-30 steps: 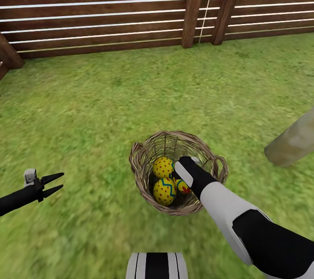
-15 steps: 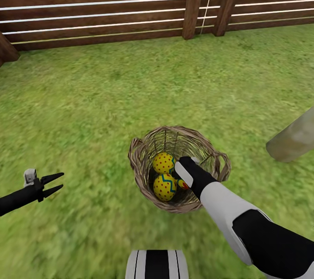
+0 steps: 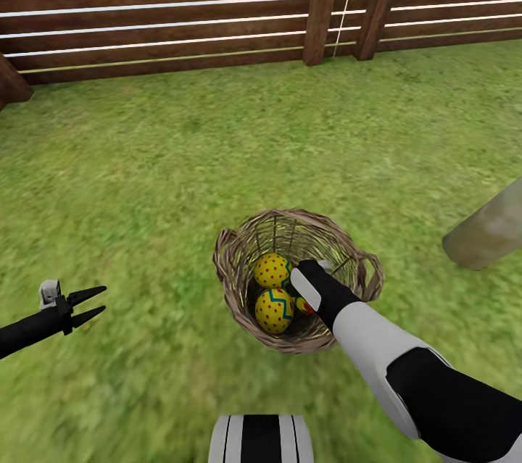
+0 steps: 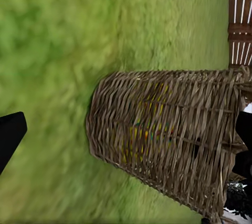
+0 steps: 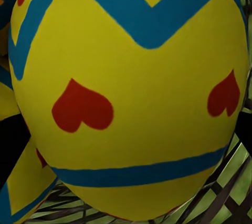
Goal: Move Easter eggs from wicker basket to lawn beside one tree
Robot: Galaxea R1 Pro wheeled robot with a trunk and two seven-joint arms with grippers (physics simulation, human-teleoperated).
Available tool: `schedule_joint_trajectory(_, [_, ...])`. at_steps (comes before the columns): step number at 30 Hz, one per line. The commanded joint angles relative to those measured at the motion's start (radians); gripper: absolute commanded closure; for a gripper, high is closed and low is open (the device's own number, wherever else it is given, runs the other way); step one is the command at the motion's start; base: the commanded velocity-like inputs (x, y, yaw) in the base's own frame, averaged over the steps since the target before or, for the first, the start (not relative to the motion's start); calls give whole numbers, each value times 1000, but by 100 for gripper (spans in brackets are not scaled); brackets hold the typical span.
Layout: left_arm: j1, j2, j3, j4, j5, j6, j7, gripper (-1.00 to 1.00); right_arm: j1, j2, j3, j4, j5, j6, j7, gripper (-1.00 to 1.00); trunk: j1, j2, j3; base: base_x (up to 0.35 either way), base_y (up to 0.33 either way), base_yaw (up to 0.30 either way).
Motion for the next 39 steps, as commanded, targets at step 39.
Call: schedule_joint_trajectory(39, [-2, -1, -27, -2, -5, 16, -2, -100, -14, 0, -2, 1, -24, 86, -5, 100, -8, 4, 69, 0, 0, 0])
